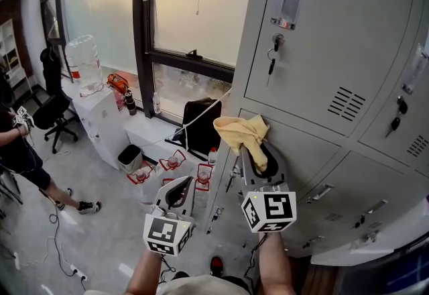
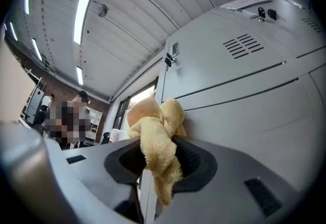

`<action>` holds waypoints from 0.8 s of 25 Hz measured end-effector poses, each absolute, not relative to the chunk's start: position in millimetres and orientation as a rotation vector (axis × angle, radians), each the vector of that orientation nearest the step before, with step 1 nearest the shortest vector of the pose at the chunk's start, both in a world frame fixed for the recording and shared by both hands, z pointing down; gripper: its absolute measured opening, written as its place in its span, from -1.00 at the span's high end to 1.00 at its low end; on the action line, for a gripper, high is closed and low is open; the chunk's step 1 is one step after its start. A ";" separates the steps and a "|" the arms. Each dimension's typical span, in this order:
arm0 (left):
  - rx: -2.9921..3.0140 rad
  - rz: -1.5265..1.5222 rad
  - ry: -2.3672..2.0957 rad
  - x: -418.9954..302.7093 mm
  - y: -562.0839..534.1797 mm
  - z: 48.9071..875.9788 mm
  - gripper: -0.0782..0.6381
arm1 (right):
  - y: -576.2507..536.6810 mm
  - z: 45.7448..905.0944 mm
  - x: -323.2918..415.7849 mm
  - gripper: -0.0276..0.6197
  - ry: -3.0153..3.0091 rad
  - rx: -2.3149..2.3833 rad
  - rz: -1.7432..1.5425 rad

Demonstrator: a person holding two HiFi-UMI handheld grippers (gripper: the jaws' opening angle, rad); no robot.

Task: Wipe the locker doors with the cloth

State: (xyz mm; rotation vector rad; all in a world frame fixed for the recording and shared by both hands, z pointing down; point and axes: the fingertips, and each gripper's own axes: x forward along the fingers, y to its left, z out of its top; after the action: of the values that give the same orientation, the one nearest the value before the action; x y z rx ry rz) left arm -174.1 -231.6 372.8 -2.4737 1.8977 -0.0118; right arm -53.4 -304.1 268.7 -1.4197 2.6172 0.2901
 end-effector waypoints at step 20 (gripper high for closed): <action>-2.544 -0.002 1.834 -146.8 -236.2 379.9 0.72 | -302.0 266.1 12.1 0.50 2.521 -1.586 0.290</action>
State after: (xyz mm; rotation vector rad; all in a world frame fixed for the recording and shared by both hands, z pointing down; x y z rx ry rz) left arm -146.8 -236.2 379.9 -2.5437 1.8341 -0.0023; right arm 12.1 -302.0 266.1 -1.5863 2.5205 0.2899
